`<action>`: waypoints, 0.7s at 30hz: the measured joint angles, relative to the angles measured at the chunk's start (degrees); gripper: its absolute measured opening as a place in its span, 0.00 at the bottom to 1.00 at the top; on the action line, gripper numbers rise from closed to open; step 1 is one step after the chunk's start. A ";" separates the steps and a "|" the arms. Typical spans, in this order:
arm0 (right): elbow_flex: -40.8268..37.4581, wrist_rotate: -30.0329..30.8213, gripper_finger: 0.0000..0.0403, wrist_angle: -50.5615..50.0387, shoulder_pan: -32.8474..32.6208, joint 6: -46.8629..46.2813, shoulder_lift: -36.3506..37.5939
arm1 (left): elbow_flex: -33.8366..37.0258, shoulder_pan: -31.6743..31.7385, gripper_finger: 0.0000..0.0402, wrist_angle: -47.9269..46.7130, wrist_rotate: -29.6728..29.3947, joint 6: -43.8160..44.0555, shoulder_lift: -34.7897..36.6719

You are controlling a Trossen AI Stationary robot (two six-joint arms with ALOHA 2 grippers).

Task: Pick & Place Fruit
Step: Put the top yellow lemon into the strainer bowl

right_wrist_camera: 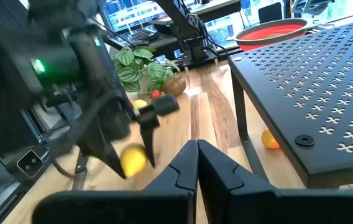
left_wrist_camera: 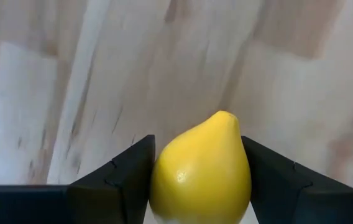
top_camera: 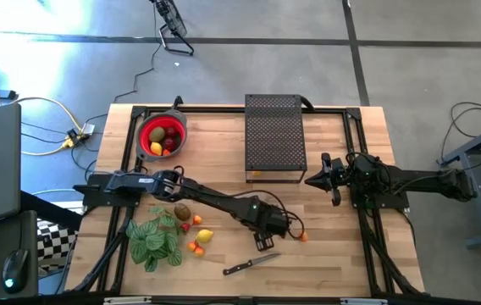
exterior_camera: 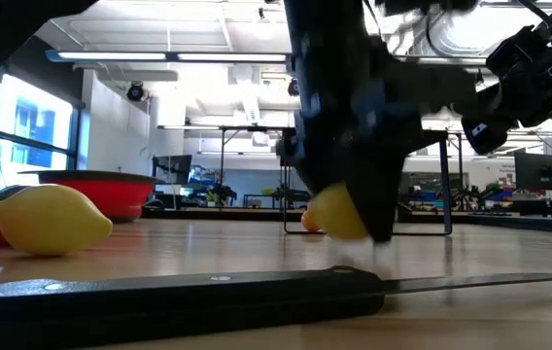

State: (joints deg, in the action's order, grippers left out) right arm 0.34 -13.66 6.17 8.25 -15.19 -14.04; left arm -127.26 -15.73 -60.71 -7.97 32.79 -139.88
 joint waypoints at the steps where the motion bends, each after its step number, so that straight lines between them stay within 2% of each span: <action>1: -0.01 -0.01 0.00 -0.14 0.00 0.00 0.00 | 0.00 0.00 0.52 -0.06 -0.01 0.03 0.91; 9: 0.00 -0.01 0.00 -0.40 0.00 0.01 -0.07 | -0.13 0.00 0.52 -4.26 -0.68 2.10 7.80; 16: -0.01 -0.01 0.00 -0.53 0.00 0.01 -0.10 | -0.22 0.00 0.52 -8.44 -5.64 4.01 13.89; 21: -0.01 -0.01 0.00 -0.89 -0.02 0.01 -0.21 | -0.30 0.26 0.52 -14.36 -11.52 7.09 18.91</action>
State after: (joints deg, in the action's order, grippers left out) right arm 0.33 -13.67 5.28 8.23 -15.18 -14.25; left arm -127.56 -15.46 -75.07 -19.49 39.89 -120.97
